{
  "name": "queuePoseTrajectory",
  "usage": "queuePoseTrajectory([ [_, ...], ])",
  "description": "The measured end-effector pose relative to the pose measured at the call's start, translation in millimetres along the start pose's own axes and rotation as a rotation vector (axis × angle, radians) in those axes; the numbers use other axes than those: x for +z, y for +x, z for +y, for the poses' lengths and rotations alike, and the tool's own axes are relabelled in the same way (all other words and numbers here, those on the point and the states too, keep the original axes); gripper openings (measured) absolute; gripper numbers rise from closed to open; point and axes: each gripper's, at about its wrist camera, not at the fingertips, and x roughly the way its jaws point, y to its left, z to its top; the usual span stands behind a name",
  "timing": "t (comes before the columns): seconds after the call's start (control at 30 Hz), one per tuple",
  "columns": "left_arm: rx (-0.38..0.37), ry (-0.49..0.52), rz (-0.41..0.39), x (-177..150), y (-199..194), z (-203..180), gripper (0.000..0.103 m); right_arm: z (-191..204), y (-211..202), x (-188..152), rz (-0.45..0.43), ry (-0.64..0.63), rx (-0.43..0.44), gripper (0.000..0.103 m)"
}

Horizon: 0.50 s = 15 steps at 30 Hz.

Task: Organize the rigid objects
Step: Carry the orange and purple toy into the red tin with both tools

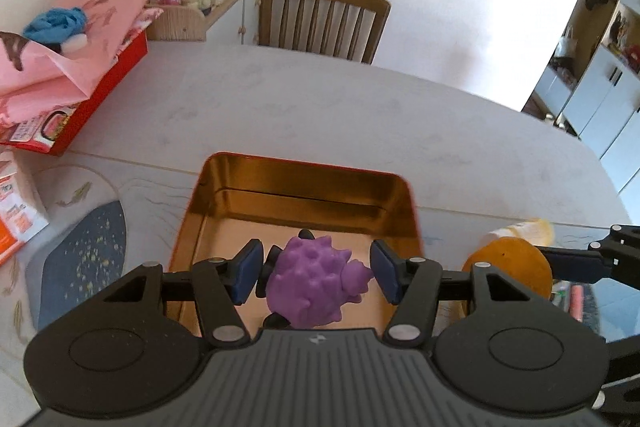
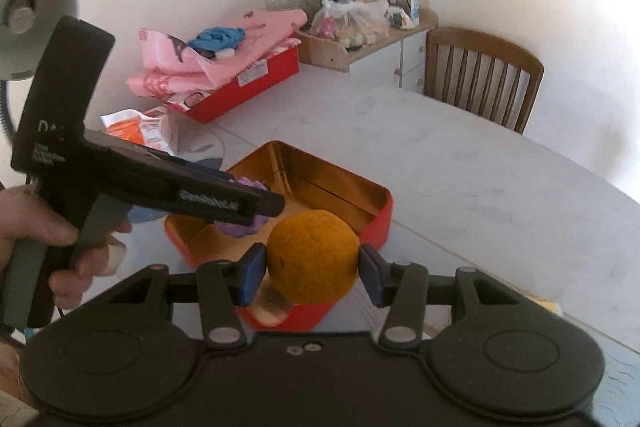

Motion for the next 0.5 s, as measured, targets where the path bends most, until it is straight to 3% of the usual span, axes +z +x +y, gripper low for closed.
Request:
queuePoseTrajectory([
  [0.3, 0.006, 0.052, 0.018, 29, 47, 24, 0.057, 15, 76, 23, 0.074, -0.069, -0.100, 0.049],
  [0.33, 0.004, 0.055, 0.022, 31, 50, 26, 0.054, 16, 84, 25, 0.090, -0.077, -0.103, 0.049],
  [0.4, -0.010, 0.070, 0.029, 34, 56, 27, 0.040, 17, 98, 25, 0.118, -0.086, -0.111, 0.049],
  [0.5, -0.018, 0.100, 0.036, 38, 64, 26, 0.040, 23, 114, 25, 0.145, -0.129, -0.127, 0.049],
])
